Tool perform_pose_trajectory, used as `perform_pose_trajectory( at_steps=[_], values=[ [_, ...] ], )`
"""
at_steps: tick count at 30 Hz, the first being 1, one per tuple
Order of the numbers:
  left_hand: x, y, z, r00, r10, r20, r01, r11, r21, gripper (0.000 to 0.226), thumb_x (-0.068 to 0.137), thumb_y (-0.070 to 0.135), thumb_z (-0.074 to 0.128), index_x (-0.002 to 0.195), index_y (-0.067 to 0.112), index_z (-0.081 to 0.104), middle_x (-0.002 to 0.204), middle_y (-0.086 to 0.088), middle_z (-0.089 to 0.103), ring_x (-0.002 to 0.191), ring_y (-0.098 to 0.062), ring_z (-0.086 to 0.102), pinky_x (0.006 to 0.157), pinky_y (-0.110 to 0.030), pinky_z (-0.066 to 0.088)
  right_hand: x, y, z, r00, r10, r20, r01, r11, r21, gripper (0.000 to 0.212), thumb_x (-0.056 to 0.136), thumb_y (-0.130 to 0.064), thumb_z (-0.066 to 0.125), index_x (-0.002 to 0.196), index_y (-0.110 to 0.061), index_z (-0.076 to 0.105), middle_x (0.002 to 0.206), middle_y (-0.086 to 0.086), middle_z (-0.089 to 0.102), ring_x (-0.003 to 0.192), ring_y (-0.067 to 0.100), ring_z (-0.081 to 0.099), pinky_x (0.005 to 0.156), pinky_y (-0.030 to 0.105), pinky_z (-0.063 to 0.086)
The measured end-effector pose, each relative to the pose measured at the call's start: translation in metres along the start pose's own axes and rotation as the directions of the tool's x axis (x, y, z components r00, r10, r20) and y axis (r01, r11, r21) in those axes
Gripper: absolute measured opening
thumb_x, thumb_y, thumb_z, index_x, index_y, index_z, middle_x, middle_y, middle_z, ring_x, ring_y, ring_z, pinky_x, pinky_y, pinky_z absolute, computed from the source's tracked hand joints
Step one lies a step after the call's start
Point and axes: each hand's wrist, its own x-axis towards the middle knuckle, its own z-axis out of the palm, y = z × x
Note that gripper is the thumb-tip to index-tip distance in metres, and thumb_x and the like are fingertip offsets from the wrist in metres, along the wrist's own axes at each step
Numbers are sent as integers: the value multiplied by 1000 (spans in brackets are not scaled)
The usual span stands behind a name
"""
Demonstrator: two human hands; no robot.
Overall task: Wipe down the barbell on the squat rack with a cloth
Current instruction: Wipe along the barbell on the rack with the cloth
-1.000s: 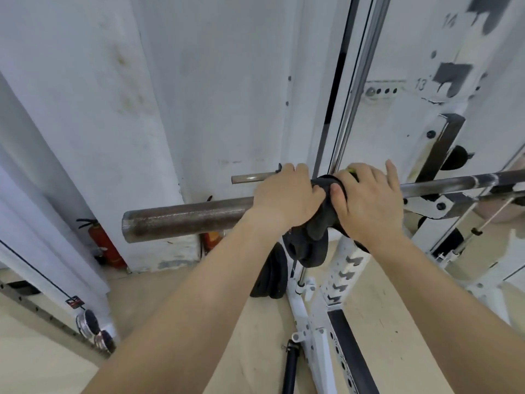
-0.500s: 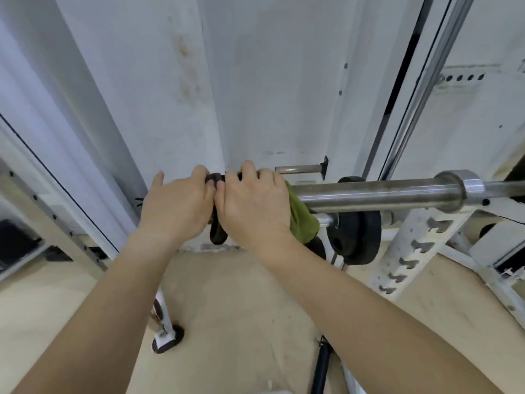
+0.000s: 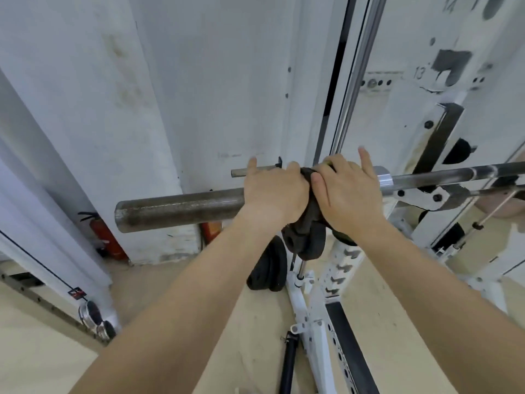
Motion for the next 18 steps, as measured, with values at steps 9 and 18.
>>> perform_pose_trajectory(
  at_steps=[9,18],
  values=[
    [-49,-59,-7,982,56,-179,-82,987,-141,34,104,40,29,124,34,55,107,11,69,99,-17,64,122,-55,1,3,-39,-3,991,137,-11,-133,979,151,43,99,-38,37,97,-13,71,102,7,64,81,33,58,77,44,42],
    [-71,-206,-4,749,-583,315,305,-119,-945,59,108,46,26,88,11,69,82,-4,72,74,-12,67,64,-25,51,29,-251,-34,998,-31,50,18,969,245,40,98,-40,36,92,-17,68,87,8,58,74,33,56,72,43,40]
  ],
)
